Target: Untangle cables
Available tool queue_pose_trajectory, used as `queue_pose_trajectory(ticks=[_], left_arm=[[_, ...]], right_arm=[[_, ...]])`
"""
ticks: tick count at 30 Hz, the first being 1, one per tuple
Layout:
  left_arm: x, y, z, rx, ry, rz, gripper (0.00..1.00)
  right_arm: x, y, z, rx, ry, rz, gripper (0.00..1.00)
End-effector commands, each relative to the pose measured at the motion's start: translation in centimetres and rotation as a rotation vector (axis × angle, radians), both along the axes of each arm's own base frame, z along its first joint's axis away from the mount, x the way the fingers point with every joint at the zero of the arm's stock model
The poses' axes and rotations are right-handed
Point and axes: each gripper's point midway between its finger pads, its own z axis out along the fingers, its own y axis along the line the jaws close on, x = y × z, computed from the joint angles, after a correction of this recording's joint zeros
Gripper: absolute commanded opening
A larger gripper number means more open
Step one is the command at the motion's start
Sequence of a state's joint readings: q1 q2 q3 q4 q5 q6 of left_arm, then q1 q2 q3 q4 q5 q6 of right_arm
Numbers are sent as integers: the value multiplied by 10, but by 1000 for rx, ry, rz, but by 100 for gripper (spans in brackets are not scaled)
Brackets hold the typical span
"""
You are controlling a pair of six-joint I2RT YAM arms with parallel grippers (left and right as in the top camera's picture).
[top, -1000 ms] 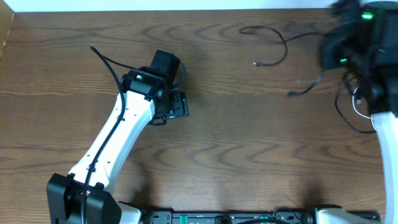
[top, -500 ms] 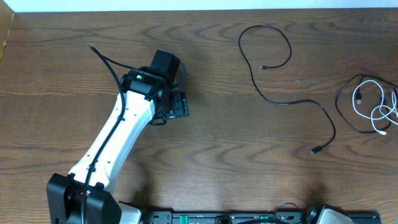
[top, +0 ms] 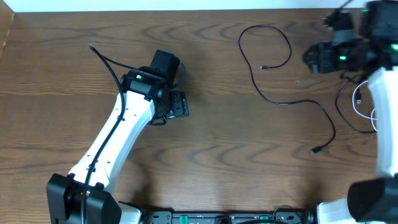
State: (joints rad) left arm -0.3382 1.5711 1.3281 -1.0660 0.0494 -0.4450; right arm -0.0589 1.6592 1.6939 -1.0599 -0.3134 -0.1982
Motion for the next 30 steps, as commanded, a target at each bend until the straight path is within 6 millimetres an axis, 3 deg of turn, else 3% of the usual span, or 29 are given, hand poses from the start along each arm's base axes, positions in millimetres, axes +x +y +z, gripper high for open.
queue_pose_trajectory(ticks=[1, 5, 11, 18, 22, 30], left_arm=[[-1, 3, -2, 11, 7, 9, 80], [-1, 3, -2, 11, 7, 9, 80], [-1, 3, -2, 11, 7, 8, 80], [-1, 3, -2, 11, 7, 8, 80], [-1, 3, -2, 11, 8, 9, 80], [-1, 3, -2, 11, 7, 8, 80]], right_arm=[[11, 41, -34, -38, 42, 182, 66], [28, 69, -77, -97, 93, 218, 69], [50, 80, -132, -323, 132, 134, 70], [46, 101, -200, -379, 241, 183, 65], [50, 107, -215, -355, 251, 132, 56], [66, 114, -217, -304, 202, 52, 54]])
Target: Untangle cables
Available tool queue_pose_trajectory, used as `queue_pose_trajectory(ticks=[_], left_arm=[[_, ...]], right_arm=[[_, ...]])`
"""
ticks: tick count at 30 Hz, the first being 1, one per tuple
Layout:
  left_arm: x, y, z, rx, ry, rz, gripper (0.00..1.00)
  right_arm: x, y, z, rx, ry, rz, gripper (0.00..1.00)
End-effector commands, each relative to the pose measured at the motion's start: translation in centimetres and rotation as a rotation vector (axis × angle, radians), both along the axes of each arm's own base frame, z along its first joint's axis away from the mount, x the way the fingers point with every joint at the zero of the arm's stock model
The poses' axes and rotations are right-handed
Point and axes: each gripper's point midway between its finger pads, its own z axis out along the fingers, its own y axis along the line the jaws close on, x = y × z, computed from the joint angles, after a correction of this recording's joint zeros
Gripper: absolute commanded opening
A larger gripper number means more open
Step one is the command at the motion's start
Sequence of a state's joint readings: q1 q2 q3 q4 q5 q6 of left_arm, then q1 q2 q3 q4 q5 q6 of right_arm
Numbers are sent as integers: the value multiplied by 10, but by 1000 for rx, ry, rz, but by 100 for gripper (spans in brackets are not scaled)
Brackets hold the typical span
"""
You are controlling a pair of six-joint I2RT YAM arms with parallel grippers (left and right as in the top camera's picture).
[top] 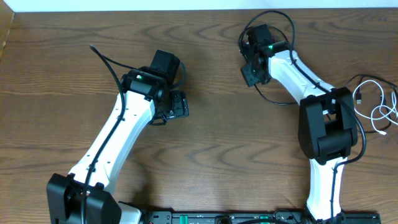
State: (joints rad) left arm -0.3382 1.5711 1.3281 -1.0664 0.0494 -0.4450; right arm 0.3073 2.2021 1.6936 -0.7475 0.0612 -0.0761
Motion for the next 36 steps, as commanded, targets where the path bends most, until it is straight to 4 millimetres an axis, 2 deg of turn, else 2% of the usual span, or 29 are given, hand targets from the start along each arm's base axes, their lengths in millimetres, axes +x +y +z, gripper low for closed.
queue_pose_trajectory(ticks=[1, 9, 19, 21, 23, 26, 31, 33, 35, 36], left_arm=[[-1, 3, -2, 11, 7, 9, 80], [-1, 3, -2, 11, 7, 9, 80], [-1, 3, -2, 11, 7, 8, 80], [-1, 3, -2, 11, 7, 9, 80], [-1, 3, -2, 11, 7, 9, 80], [-1, 3, -2, 11, 7, 9, 80], [-1, 3, -2, 11, 7, 8, 80], [-1, 3, -2, 11, 7, 9, 80], [-1, 3, -2, 11, 7, 8, 80], [-1, 3, -2, 11, 7, 8, 80]], right_arm=[[3, 4, -2, 16, -9, -52, 54], [2, 6, -8, 32, -11, -60, 50], [-12, 5, -36, 63, 15, -102, 49], [-15, 7, -38, 71, 27, -99, 36], [-22, 12, -39, 102, 59, -93, 16], [-35, 24, -41, 170, 126, -71, 3], [-49, 25, -42, 188, 189, -93, 1], [-55, 25, -36, 188, 208, -93, 1], [-58, 23, -19, 187, 209, -93, 1], [-59, 23, -1, 191, 199, -92, 1]])
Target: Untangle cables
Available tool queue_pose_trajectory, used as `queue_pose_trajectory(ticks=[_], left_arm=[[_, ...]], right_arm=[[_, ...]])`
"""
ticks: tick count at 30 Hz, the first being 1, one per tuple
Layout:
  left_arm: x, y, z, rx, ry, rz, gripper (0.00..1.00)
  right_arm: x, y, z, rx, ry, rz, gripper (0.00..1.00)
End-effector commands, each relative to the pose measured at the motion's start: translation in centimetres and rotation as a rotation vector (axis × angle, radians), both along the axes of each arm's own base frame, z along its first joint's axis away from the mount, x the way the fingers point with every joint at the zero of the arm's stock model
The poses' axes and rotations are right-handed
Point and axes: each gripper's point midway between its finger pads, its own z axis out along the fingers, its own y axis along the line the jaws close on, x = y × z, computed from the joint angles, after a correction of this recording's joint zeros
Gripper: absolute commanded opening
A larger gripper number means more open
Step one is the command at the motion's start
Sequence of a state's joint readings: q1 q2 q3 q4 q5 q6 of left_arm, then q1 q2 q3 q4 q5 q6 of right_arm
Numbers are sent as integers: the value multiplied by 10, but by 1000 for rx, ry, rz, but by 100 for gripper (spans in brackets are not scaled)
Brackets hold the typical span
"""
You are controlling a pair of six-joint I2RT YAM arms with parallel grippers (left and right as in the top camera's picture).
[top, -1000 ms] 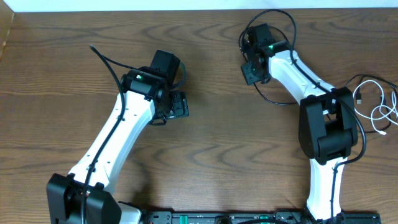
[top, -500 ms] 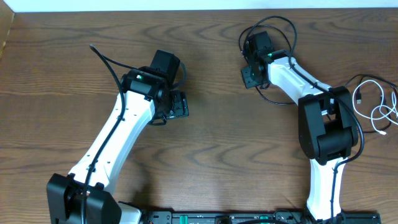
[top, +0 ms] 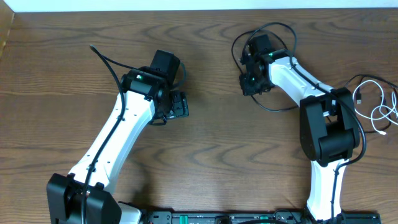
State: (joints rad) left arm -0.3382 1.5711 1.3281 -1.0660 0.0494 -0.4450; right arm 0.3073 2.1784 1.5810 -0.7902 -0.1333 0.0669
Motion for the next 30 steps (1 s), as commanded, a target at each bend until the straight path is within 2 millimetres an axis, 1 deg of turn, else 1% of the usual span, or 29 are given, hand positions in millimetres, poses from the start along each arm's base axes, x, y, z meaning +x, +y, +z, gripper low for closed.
queue_pose_trajectory(ticks=[1, 2, 3, 4, 5, 6, 8, 9, 10, 12, 14, 15, 16, 17, 19, 21, 22, 23, 24, 25, 27, 28, 29, 30], left_arm=[[-1, 3, -2, 11, 7, 8, 80], [-1, 3, -2, 11, 7, 8, 80], [-1, 3, -2, 11, 7, 8, 80], [-1, 3, -2, 11, 7, 8, 80], [-1, 3, -2, 11, 7, 8, 80], [-1, 3, -2, 11, 7, 9, 80], [-1, 3, -2, 11, 7, 9, 80], [-1, 3, -2, 11, 7, 9, 80], [-1, 3, -2, 11, 7, 9, 80], [-1, 3, -2, 11, 7, 8, 80], [-1, 3, -2, 11, 7, 9, 80], [-1, 3, -2, 11, 7, 8, 79], [-1, 3, -2, 11, 7, 9, 80], [-1, 3, -2, 11, 7, 9, 80], [-1, 3, -2, 11, 7, 8, 80], [-1, 3, -2, 11, 7, 9, 80], [-1, 3, -2, 11, 7, 9, 80], [-1, 3, -2, 11, 7, 9, 80], [-1, 3, -2, 11, 7, 9, 80], [0, 3, -2, 11, 6, 9, 80], [0, 2, -2, 10, 3, 9, 80], [0, 2, -2, 10, 3, 9, 80], [0, 2, -2, 10, 3, 8, 80], [0, 2, -2, 10, 3, 9, 80]], right_arm=[[-8, 4, 33, 21, -6, -3, 1], [-9, 7, 63, 49, -32, 1, 1], [-12, 11, 80, 83, -43, 11, 1], [-22, 28, 124, 196, -81, 102, 1], [-26, 33, 141, 235, -103, 133, 1], [-30, 36, 167, 271, -153, 154, 1], [-29, 30, 210, 273, -281, 151, 1], [-27, 24, 226, 259, -335, 121, 1], [-20, 5, 254, 207, -446, 40, 1], [-11, -25, 286, 125, -579, -72, 1], [-5, -66, 321, 37, -718, -231, 1], [-4, -78, 330, 19, -750, -273, 1], [-4, -100, 346, -15, -809, -356, 1], [-3, -117, 356, -37, -847, -411, 1], [-3, -148, 374, -71, -914, -505, 1], [-4, -173, 384, -87, -948, -565, 1], [-4, -185, 383, -72, -941, -580, 1], [-3, -185, 381, -51, -930, -572, 1], [-3, -181, 374, -5, -893, -542, 1], [-4, -171, 361, 41, -835, -492, 3], [-9, -158, 343, 64, -754, -409, 10], [-11, -154, 333, 69, -713, -381, 16], [-15, -147, 319, 74, -652, -347, 24], [-17, -144, 310, 76, -616, -334, 31]])
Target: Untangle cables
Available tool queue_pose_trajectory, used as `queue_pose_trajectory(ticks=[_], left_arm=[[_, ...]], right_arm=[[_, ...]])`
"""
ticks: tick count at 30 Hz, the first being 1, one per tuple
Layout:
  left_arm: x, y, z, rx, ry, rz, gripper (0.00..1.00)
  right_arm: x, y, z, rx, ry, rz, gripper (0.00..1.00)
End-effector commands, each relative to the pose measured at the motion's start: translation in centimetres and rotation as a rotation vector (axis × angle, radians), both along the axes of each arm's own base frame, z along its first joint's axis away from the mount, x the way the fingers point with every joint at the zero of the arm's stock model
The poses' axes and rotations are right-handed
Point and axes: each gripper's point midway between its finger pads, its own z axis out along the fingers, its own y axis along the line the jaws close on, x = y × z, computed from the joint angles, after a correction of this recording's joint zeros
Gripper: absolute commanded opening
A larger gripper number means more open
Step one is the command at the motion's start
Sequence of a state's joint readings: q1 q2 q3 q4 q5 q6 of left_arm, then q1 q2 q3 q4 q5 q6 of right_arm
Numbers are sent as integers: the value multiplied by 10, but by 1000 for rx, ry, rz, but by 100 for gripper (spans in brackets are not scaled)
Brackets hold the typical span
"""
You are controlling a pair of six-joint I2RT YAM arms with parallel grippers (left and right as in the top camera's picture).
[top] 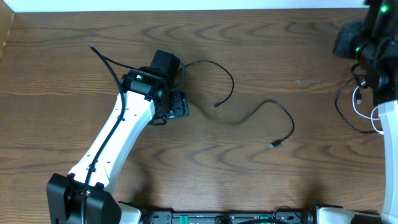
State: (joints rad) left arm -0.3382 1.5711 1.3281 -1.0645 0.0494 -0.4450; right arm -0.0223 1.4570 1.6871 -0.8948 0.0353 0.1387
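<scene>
A thin black cable [258, 109] lies loose across the middle of the table. One plug end [216, 106] curls back under a loop, the other end [273, 144] points toward the front. Its left part runs up to my left gripper [178, 106], which rests low on the table; whether the fingers hold the cable cannot be made out. My right gripper [346, 43] is far off at the back right corner, blurred, well clear of this cable.
A white cable [367, 102] and another black cable [346, 115] lie bunched at the right edge, under the right arm. The left arm's body [118, 137] stretches diagonally over the front left of the table.
The right gripper has left the cable's loop at the back centre and now sits at the back right corner. The black cable has shifted left and now reaches the left gripper.
The black cable first lay looped right of centre with the right arm at the back right corner. Then the right gripper stood at the loop, and the loop bunched up slightly leftward. Now the cable is spread beside the unmoved left gripper and the right arm is away.
</scene>
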Motion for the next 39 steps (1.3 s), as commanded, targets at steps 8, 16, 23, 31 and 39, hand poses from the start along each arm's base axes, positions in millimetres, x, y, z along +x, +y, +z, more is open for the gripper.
queue_pose_trajectory(ticks=[8, 16, 23, 31, 39], left_arm=[[0, 2, -2, 10, 4, 8, 80], [2, 2, -2, 8, -2, 8, 80], [1, 2, -2, 8, -2, 8, 80], [1, 2, -2, 9, -2, 5, 80], [2, 2, -2, 9, -2, 5, 80]], right_arm=[[-28, 75, -116, 147, 486, 277, 47], [-42, 111, -183, 215, 763, 113, 51], [-48, 140, -241, 160, 899, -76, 59], [-50, 153, -276, 146, 909, -194, 59], [-64, 151, -316, 161, 917, -245, 55]])
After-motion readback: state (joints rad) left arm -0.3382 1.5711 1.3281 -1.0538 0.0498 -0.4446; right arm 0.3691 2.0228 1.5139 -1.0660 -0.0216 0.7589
